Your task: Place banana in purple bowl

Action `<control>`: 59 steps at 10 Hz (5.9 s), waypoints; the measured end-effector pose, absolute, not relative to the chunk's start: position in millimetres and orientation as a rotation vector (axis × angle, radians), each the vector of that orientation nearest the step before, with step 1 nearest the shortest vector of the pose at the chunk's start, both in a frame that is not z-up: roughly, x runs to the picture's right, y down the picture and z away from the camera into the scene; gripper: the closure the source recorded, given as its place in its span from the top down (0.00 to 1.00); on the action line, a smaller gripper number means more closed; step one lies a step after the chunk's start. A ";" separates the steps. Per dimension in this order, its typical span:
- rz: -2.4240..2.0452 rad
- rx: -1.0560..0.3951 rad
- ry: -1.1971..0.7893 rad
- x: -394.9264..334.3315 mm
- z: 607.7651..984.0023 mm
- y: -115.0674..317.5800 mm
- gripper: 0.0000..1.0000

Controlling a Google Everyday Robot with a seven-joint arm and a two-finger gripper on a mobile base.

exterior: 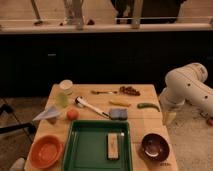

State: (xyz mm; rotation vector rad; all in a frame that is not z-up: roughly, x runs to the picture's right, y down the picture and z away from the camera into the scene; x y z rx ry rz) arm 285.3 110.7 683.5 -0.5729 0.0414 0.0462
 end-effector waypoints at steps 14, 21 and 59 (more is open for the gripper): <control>0.046 -0.573 0.041 285.3 683.5 110.7 0.80; 0.048 -0.572 0.041 285.7 683.4 110.7 0.80; 0.088 -0.389 -0.460 155.8 865.0 55.0 0.55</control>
